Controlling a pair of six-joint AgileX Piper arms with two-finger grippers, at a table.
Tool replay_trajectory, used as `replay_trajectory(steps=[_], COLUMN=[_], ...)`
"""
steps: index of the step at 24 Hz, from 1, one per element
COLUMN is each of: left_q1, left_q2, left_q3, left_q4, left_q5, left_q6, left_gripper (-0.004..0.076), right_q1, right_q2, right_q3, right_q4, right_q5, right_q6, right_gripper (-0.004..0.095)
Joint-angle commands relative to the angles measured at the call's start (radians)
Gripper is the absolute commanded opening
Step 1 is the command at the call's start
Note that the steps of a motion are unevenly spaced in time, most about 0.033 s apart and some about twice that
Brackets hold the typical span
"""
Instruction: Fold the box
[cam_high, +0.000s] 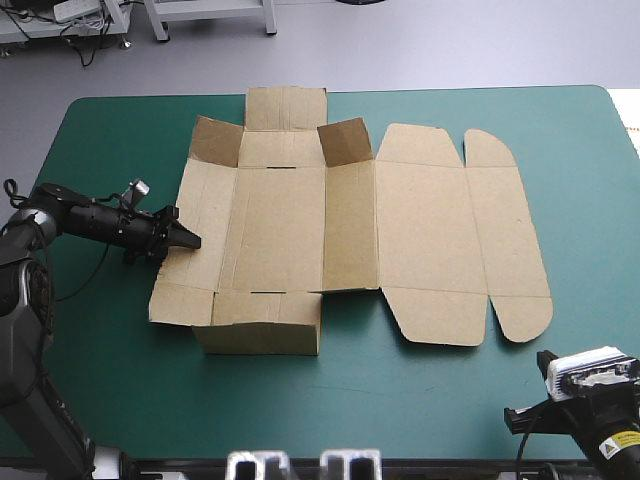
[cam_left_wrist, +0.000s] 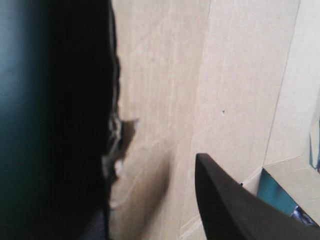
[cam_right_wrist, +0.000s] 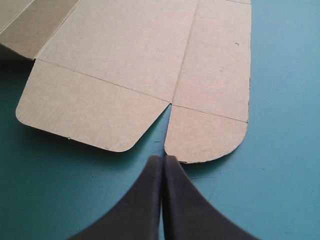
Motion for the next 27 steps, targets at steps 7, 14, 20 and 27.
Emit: replay_trajectory(steps=[7, 14, 20, 27], left_q1=[-0.025, -0.025, -0.160, -0.433], left_q2=[-0.005, -0.051, -0.286, -0.420], left_q3=[0.009, 0.005, -0.097, -0.197], left_q4=[-0.044, 0.055, 0.275, 0.549], left_q5=[0.052, 0.052, 0.054, 0.048], left_q6=[0.018, -0.033, -0.024, 0.009], left_gripper=[0.0123, -0.0008, -0.0010, -0.0010], right_q1=[0.001, 0.001, 0.001, 0.001], right_q2=[0.020, 0.020, 0.020, 0.020], right_q3=[-0.025, -0.025, -0.025, -0.025], right_q4=[0.005, 0.005, 0.005, 0.005], right_q5=[-0.069, -0.069, -0.069, -0.067], right_q6=[-0.007, -0.007, -0.007, -0.007], right_gripper=[-0.0023, -0.0023, -0.0024, -0.0024])
